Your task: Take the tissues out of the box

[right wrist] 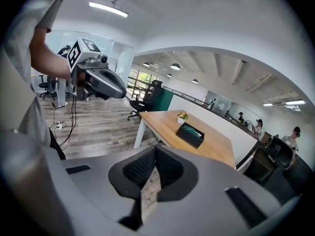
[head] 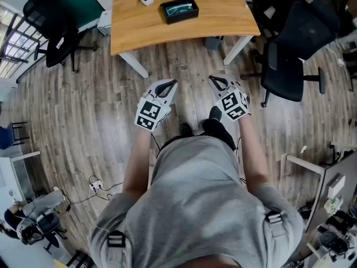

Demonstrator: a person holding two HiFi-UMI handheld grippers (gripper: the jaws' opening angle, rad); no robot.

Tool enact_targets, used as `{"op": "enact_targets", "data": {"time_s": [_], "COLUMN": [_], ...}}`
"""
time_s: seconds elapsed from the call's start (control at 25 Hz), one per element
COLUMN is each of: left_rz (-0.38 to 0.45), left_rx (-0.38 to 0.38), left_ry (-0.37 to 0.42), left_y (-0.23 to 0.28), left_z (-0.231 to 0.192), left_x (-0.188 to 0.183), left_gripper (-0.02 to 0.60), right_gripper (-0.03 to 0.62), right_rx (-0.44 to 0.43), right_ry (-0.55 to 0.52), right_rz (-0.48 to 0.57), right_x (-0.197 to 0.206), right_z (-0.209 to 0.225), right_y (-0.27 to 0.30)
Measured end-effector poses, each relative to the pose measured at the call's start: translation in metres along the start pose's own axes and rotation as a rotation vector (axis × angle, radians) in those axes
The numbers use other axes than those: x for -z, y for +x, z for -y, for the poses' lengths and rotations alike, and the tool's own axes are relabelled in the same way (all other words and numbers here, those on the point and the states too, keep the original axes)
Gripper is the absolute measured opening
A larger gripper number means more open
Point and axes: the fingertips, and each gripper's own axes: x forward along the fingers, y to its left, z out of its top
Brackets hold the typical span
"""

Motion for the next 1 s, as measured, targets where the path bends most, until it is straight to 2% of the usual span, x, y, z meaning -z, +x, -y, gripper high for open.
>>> {"op": "enact_targets", "data": {"time_s": [0.28, 0.6, 0.72, 0.8, 1.0], "left_rz": [0.012, 0.024, 0.028, 0.029, 0.031], "left_rx": [0.022, 0.005, 0.002, -0.008, -0.018], "left_ry": [0.023, -0.001, 0.001, 0.008, -0.011], "left_y": [-0.004, -0.009, -0.012, -0.014, -0.02], "left_z": [0.003, 0.001, 0.0, -0.001, -0.005], "left_x": [-0.003, 0.0, 0.001, 0.001, 0.006], "left_gripper": [0.025, 0.028, 0.047, 0.066, 0.13], "right_gripper": [0.006, 0.006, 0.012, 0.038, 0.168], "right_rx": [0.031, 0.042, 0.044, 0.039, 0.03], "right_ry": [0.02, 0.031, 0.039, 0.044, 0.049], "right_rz": [0.001, 0.002, 0.005, 0.018, 0.054], "right_x": [-0.001, 0.0, -0.001, -0.005, -0.015], "right_z": [0.0, -0.002, -0.003, -0.004, -0.008], "right_y": [-0.002, -0.004, -0.004, -0.004, 0.0]}}
